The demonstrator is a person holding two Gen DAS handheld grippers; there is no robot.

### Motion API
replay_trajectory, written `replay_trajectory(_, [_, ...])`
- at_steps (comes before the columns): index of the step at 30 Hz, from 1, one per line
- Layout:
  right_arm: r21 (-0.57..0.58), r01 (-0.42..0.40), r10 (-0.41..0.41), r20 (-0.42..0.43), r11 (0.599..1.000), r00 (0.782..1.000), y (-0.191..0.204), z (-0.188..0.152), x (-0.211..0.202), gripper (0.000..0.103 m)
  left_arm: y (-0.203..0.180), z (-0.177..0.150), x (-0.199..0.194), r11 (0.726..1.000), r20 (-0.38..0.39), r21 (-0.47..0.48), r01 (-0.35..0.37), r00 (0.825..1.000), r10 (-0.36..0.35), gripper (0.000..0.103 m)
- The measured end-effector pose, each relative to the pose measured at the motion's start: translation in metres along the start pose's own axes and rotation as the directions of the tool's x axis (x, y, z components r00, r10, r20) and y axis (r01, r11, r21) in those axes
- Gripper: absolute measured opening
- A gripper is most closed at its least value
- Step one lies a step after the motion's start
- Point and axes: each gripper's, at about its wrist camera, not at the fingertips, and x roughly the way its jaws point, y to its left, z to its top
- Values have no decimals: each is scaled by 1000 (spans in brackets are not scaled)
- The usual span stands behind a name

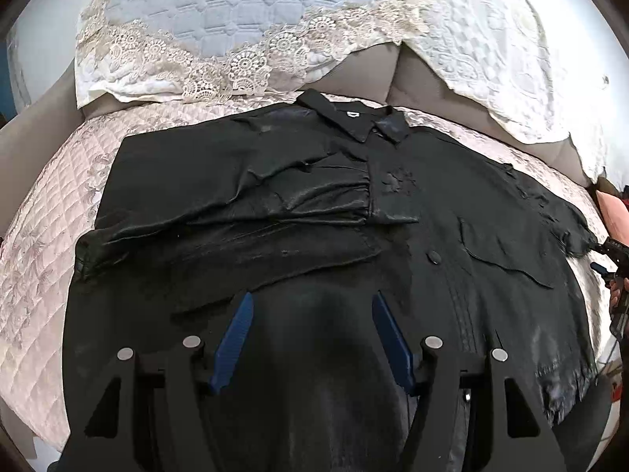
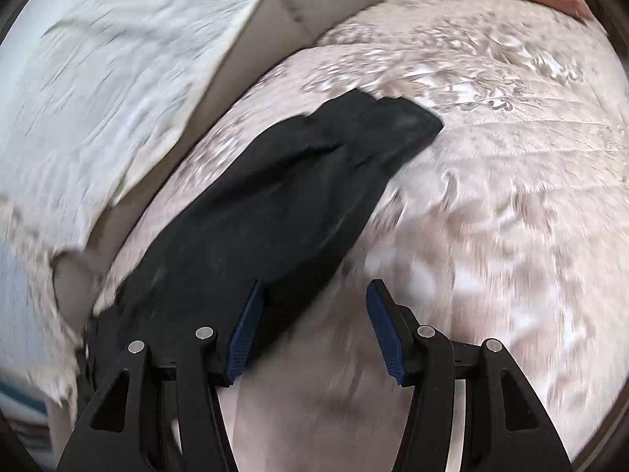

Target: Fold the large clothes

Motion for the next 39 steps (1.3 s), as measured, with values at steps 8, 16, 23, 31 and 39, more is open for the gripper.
replay_trajectory(8, [41,81,-82,33,996,996,-3,45,32,10,-1,4,14,1000,-14,-19,-15,1000,15,65])
replay_trajectory(16, [-227,-117,147,120,967,982,104,32,-55,3,8,2,1,999,14,-35,7,1000,-6,65])
replay_trajectory(23, [-499,-328,371,-14,802,929,243,-48,-93,3,17,-5,-17,997,52,-62,36,998,-32,65])
replay_trajectory(31, [-615,-455,327,-316,644,891,332,-190,-17,5,41,-14,-30,995,67,-93,26,998,-20,65])
replay_trajectory(39, [-610,-552,240,-519,568,820,325,-269,24,43,60,-20,-32,993,65,-120,11,998,-3,65])
